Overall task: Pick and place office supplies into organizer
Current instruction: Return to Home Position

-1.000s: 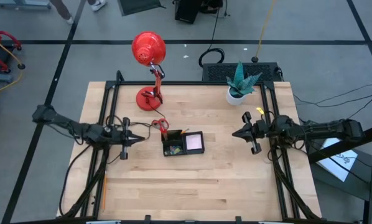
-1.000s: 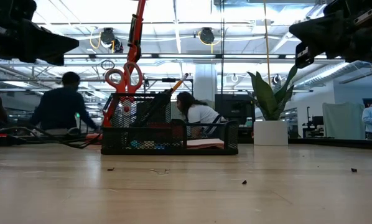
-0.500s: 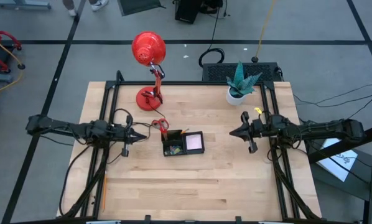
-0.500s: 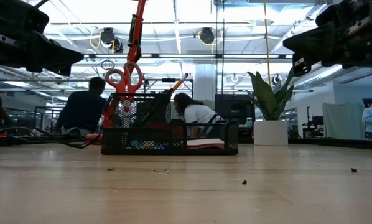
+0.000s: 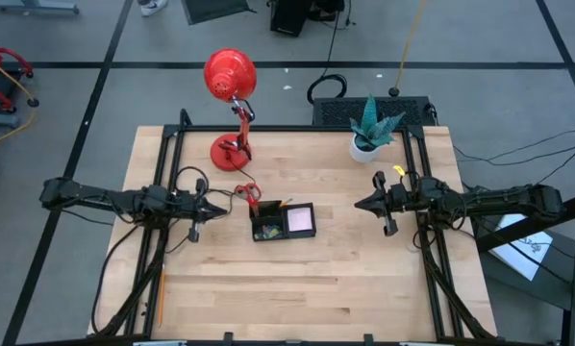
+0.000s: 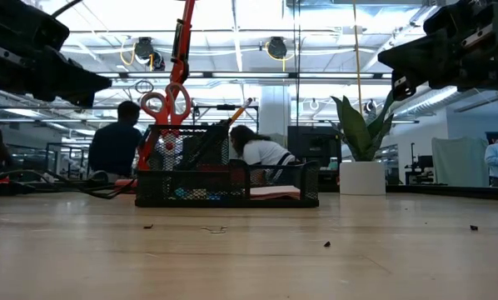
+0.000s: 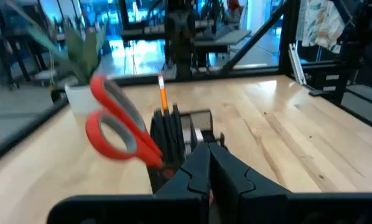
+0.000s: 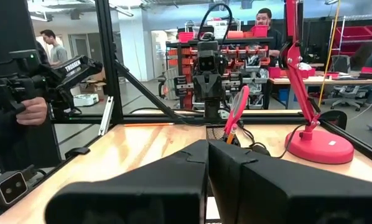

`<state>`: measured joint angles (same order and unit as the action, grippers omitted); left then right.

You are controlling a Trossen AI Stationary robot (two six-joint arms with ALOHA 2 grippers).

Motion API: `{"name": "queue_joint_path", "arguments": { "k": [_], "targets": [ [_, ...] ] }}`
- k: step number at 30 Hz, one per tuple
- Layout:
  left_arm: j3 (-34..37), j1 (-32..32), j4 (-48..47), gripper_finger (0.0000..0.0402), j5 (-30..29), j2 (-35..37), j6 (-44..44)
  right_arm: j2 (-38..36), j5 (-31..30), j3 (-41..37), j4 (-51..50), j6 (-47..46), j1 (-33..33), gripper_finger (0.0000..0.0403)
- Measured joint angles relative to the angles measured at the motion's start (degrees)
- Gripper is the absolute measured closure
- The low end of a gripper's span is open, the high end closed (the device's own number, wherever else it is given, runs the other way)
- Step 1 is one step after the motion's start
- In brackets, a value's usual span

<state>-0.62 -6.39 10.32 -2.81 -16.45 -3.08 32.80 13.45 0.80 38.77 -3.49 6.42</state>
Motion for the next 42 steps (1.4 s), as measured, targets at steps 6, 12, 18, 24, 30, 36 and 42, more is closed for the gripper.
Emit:
{"name": "queue_joint_path", "arguments": {
  "k": [6,12,18,24,30,36,42],
  "targets": [
    [0.00,0.00,-4.39,0.0399,-0.21,-0.04,4.38,0.00,0.00,0.00,0.03,-0.31,-0.02,0.0403],
    [0.00,0.00,-4.28,0.0383,-0.22,-0.04,4.56,0.02,-0.02,0.00,0.39,0.19,-0.02,0.0403],
    [0.00,0.00,-4.19,0.0362,-0.21,-0.04,5.27,0.00,-0.02,0.00,0.32,-0.28,-0.02,0.0403],
    [0.00,0.00,-4.14,0.0355,-0.24,-0.04,6.22,0.02,-0.02,0.00,0.22,-0.31,-0.02,0.0401],
    [0.00,0.00,-4.15,0.0355,-0.24,-0.04,6.29,0.00,-0.02,0.00,0.21,-0.31,-0.02,0.0400],
    [0.00,0.00,-4.15,0.0355,-0.24,-0.04,6.31,0.01,-0.03,0.00,0.21,-0.31,-0.02,0.0400],
    [0.00,0.00,-4.13,0.0355,-0.25,-0.04,6.37,0.00,-0.02,0.00,0.21,-0.31,-0.02,0.0399]
  ]
}}
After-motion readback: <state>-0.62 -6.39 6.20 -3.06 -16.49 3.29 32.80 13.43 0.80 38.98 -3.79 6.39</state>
